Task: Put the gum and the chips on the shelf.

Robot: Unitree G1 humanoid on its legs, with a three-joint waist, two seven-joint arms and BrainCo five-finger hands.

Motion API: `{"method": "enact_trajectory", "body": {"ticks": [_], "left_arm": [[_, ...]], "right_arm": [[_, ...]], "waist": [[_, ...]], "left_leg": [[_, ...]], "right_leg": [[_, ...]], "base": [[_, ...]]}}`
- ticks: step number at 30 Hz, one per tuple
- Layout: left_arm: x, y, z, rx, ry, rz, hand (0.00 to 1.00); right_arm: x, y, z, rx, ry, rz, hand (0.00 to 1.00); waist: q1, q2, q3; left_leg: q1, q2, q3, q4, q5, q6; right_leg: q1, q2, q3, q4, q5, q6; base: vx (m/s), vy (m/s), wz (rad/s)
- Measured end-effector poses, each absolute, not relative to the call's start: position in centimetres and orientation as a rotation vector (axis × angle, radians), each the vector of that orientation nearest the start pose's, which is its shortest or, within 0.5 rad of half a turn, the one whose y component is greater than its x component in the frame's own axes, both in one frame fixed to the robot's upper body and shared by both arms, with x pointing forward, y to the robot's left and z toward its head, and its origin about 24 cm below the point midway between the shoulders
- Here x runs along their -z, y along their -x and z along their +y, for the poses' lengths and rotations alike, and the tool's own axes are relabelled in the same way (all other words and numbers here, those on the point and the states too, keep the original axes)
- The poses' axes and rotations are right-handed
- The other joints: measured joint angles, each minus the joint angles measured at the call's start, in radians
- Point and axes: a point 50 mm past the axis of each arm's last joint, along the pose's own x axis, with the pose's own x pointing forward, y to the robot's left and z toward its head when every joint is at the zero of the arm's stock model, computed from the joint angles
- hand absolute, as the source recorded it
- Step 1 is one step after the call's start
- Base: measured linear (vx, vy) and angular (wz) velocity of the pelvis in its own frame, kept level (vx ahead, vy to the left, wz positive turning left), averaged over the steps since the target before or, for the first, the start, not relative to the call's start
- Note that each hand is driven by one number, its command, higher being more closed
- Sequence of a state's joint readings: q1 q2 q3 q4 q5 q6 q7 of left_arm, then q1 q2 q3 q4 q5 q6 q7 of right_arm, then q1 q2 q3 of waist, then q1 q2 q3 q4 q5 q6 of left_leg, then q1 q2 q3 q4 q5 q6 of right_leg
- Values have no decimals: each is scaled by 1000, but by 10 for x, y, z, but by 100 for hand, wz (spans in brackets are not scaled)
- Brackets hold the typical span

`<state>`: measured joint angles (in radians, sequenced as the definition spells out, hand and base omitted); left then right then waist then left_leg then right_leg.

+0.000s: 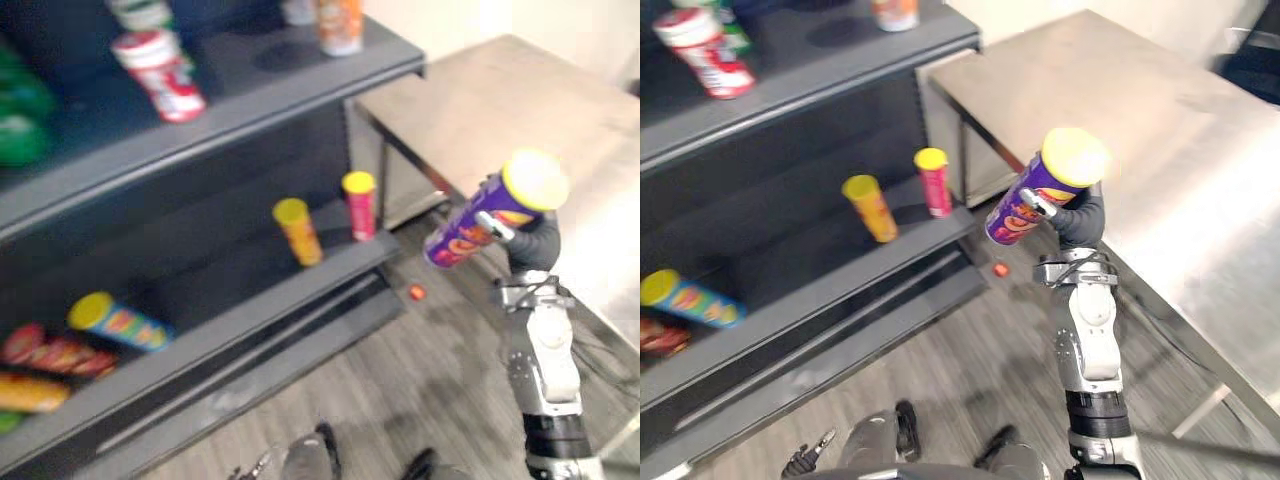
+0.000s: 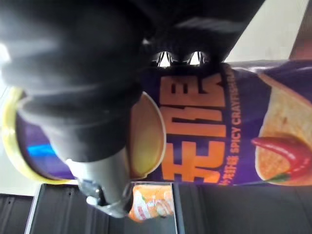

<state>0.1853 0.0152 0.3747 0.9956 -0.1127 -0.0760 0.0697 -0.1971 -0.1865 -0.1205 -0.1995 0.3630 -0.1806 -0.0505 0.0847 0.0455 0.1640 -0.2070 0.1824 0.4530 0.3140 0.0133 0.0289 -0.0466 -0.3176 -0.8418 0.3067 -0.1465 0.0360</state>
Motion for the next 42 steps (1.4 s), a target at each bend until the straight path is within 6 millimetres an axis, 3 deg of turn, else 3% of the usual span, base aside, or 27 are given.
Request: {"method": "enact_trajectory", "body": {"ticks": [1, 2, 3, 4, 5, 6, 7, 10, 12, 14, 16, 19, 20, 24, 28, 31, 35, 38, 39, 40, 41, 42], "left_arm": [[162, -55, 215, -554, 209, 1069, 0], [161, -56, 215, -562, 215, 1064, 0], [163, -54, 216, -577, 228, 1078, 0], [163, -51, 216, -580, 230, 1088, 0], [164, -45, 213, -579, 236, 1101, 0], [165, -41, 211, -587, 246, 1110, 0], [165, -42, 214, -594, 240, 1107, 0], [161, -44, 230, -612, 200, 1086, 0], [161, -44, 230, -611, 199, 1087, 0], [161, -43, 230, -611, 199, 1087, 0], [158, -47, 236, -625, 196, 1062, 0], [157, -45, 241, -655, 206, 1055, 0], [157, -44, 242, -670, 211, 1054, 0], [157, -43, 242, -688, 227, 1052, 0], [158, -45, 240, -676, 234, 1048, 0], [158, -46, 238, -661, 244, 1043, 0], [158, -49, 238, -663, 262, 1032, 0], [158, -49, 238, -660, 263, 1030, 0], [157, -50, 239, -660, 260, 1025, 0], [156, -51, 240, -649, 246, 1018, 0], [156, -53, 239, -630, 235, 1021, 0], [155, -54, 243, -610, 205, 1021, 0]], "right_arm": [[-161, -267, -199, 74, -183, -585, 100], [-158, -265, -205, 97, -174, -579, 100], [-155, -262, -211, 130, -181, -574, 100], [-153, -260, -213, 147, -185, -569, 100], [-151, -255, -220, 183, -179, -566, 100], [-152, -252, -226, 217, -161, -574, 100], [-151, -249, -232, 247, -158, -575, 100], [-150, -247, -236, 290, -163, -579, 100], [-150, -246, -239, 306, -164, -580, 100], [-150, -246, -239, 322, -166, -579, 100], [-154, -248, -237, 325, -150, -593, 100], [-154, -250, -234, 321, -144, -590, 100], [-154, -252, -231, 308, -147, -586, 100], [-153, -256, -223, 265, -138, -572, 100], [-148, -256, -218, 259, -159, -561, 100], [-140, -261, -210, 223, -157, -522, 100], [-131, -268, -193, 145, -161, -472, 100], [-130, -269, -181, 87, -157, -461, 100], [-130, -270, -179, 68, -148, -457, 100], [-130, -270, -178, 53, -142, -457, 100], [-130, -270, -178, 48, -139, -458, 100], [-129, -269, -175, 29, -137, -451, 100]], "waist": [[-4, -6, -3], [-10, -24, -16], [-8, -29, -13], [-10, -25, -17], [-20, -28, -16], [-30, 0, -33], [-35, -3, -35], [-42, -43, -44], [-40, -46, -41], [-39, -54, -36], [-24, -74, 3], [2, -92, 22], [6, -93, 31], [5, -77, 49], [2, -82, 53], [2, -87, 56], [11, -97, 63], [21, -98, 64], [27, -95, 64], [24, -91, 66], [22, -86, 69], [8, -71, 78]], "left_leg": [[3, -27, -1, -42, 27, 0], [41, -87, -36, -199, 99, -13], [56, -63, 18, -146, 13, 37], [62, -40, 46, -95, -32, 31], [73, -8, 68, -75, -59, -15], [71, -20, 40, -124, -74, -62], [69, -40, 27, -169, -76, -61], [32, -112, -34, -285, 1, -27], [30, -136, -54, -301, 12, -15], [37, -152, -57, -275, 5, -5], [35, -146, -55, -193, -47, 12], [35, -141, -40, -187, -77, 13], [34, -134, -19, -188, -78, 14], [32, -105, 24, -189, -73, 8], [48, -79, 44, -215, -53, -19], [37, -42, 59, -190, -41, -19], [-34, 39, 43, -24, -91, -25], [-52, 52, 16, 21, -136, -24], [-48, 42, -10, 14, -149, -12], [-36, 24, -51, -4, -148, -8], [-35, 21, -74, -14, -139, 4], [-37, 16, -139, -35, -130, 4]], "right_leg": [[6, -8, -6, -14, -5, -1], [22, -32, -54, -63, 5, 17], [44, -40, -123, -70, 22, 20], [51, -49, -149, -58, 25, 24], [59, -67, -194, -31, 31, 36], [58, -75, -231, -19, 41, 51], [56, -82, -256, -17, 54, 55], [31, -101, -316, -38, 101, 53], [39, -118, -328, -31, 123, 42], [54, -166, -317, 29, 131, 33], [59, -200, -252, 89, 131, 33], [46, -187, -185, 59, 130, 33], [40, -161, -150, 13, 129, 32], [31, -104, -103, -64, 131, 36], [30, -69, -99, -82, 127, 38], [29, -51, -97, -78, 110, 40], [33, -9, -107, -72, 112, 41], [52, 1, -105, -70, 135, 39], [48, -6, -45, -40, 156, 21], [-1, -23, 103, 51, 176, -54], [-46, -6, 223, 100, 139, -78], [-85, 93, 481, 62, 76, -20]], "base": [[-119, 140, 148], [-105, 150, 139], [-130, 173, 132], [-98, 128, 121], [-118, 184, 119], [-110, 260, 120], [-88, 256, 90], [-59, 194, 77], [2, 166, 49], [-10, 133, 29], [-46, 94, 1], [-103, 42, -19], [-98, -1, -17], [-75, -29, -21], [-24, -68, -16], [3, -72, -11], [50, -40, 0], [10, 38, 18], [8, 150, 50], [22, 169, 58], [28, 137, 81], [25, 35, 79]]}}
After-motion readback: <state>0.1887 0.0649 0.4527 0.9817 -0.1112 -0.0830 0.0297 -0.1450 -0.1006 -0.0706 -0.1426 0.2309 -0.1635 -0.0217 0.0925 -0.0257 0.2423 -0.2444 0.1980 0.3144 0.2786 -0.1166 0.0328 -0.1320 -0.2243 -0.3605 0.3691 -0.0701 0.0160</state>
